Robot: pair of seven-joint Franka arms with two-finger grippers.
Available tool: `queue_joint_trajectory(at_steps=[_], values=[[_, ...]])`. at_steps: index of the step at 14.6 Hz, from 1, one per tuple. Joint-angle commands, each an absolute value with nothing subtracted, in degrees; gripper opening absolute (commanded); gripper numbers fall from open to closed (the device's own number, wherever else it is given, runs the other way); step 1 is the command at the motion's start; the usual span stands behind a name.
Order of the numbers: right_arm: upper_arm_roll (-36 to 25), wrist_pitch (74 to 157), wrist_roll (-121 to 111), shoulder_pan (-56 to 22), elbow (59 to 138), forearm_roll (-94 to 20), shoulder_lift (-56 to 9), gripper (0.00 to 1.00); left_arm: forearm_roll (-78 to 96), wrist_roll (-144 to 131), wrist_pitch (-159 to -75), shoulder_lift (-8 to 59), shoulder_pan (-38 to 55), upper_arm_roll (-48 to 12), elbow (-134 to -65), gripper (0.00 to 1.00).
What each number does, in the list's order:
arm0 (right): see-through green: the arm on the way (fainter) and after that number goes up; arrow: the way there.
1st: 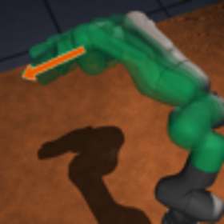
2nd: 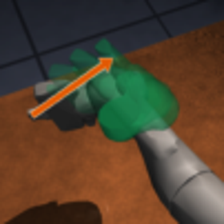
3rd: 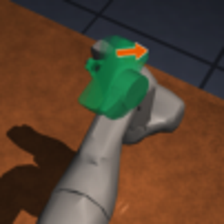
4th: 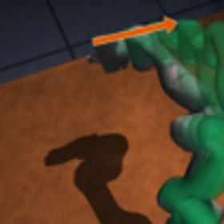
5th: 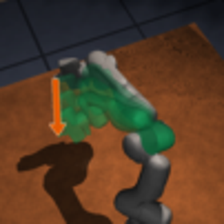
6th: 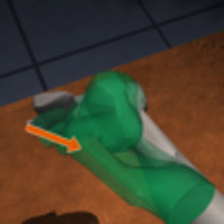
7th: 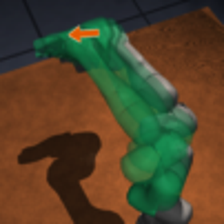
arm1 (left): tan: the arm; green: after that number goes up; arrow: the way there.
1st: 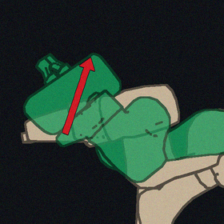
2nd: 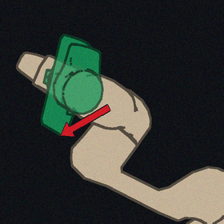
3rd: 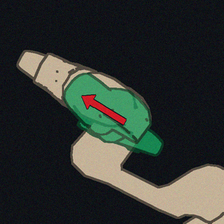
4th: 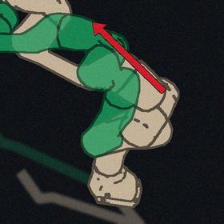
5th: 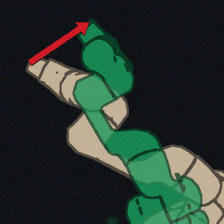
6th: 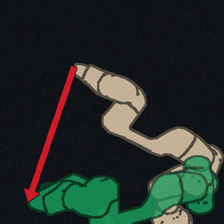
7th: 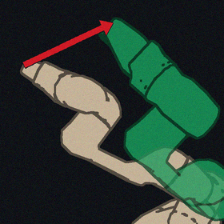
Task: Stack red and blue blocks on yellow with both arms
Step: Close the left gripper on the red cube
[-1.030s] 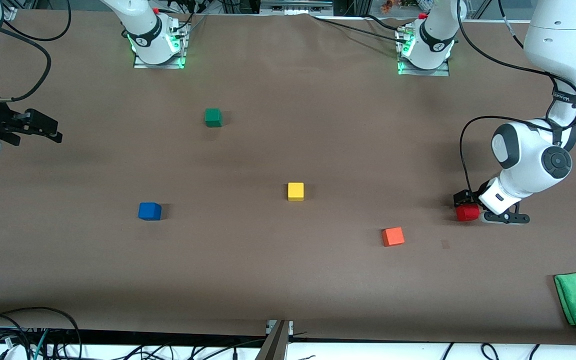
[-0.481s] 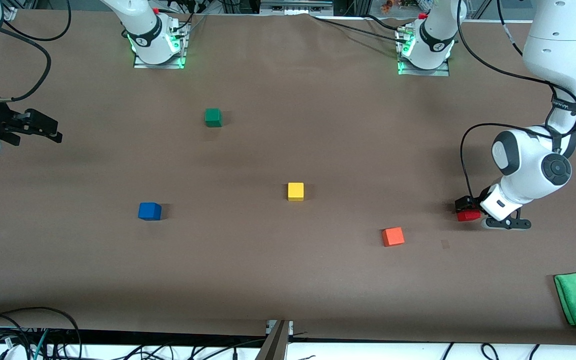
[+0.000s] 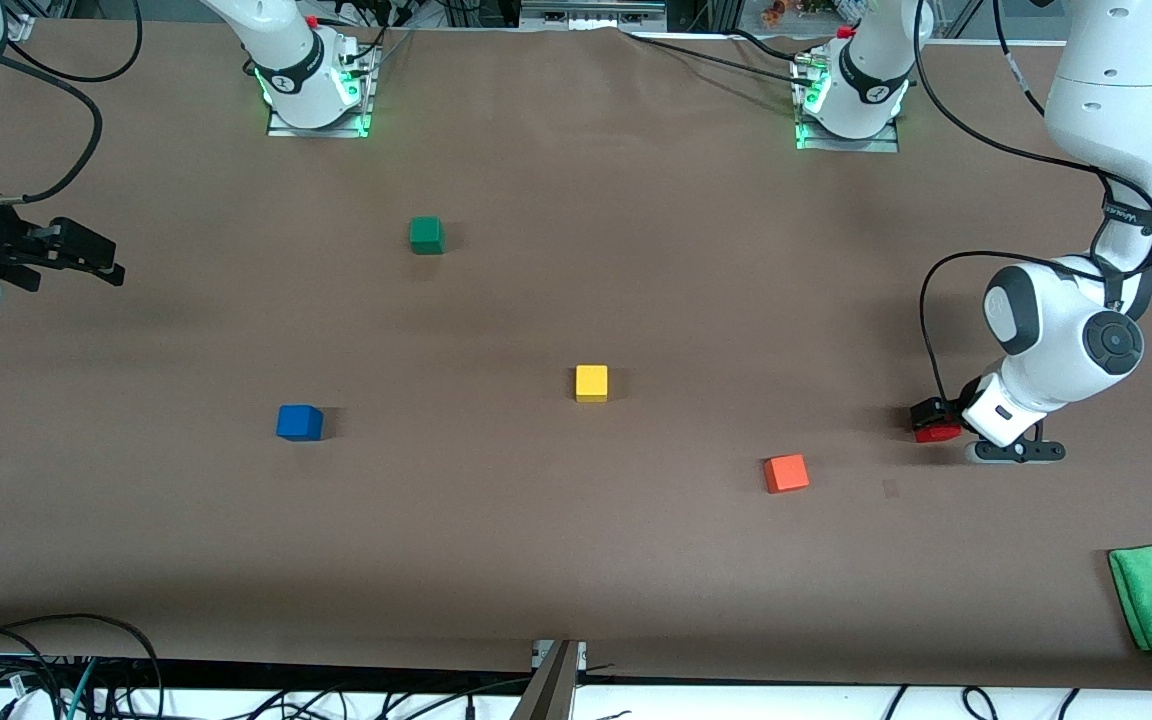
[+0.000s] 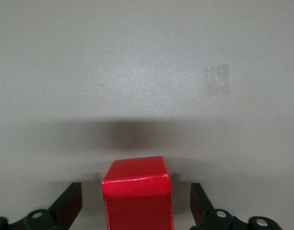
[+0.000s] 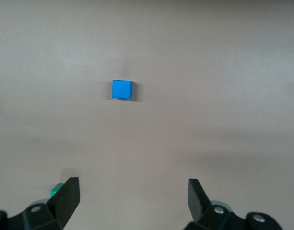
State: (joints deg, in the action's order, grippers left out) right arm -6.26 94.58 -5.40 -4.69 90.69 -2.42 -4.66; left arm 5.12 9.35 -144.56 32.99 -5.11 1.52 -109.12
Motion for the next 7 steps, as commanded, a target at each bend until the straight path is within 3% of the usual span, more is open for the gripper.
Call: queue_joint_trajectory(at_steps=[1,2,7], values=[[-6.2,93.9,-6.2,-4.6,91.1,-2.5,-3.6,1.0,4.2,8.4,-144.7,33.6,-5.1,1.6,-107.9,0.23],[-6.2,93.9,-6.2,-4.6,91.1,-2.5,-3.6,1.0,4.2,8.4,-144.8,33.4,-5.1,1.6,-107.9,0.0],[-6.2,93.9,-6.2,-4.6,91.1,-2.5,-3.6,1.0,4.2,8.2,-144.0,32.3,-4.7,1.8,-107.2,0.0]])
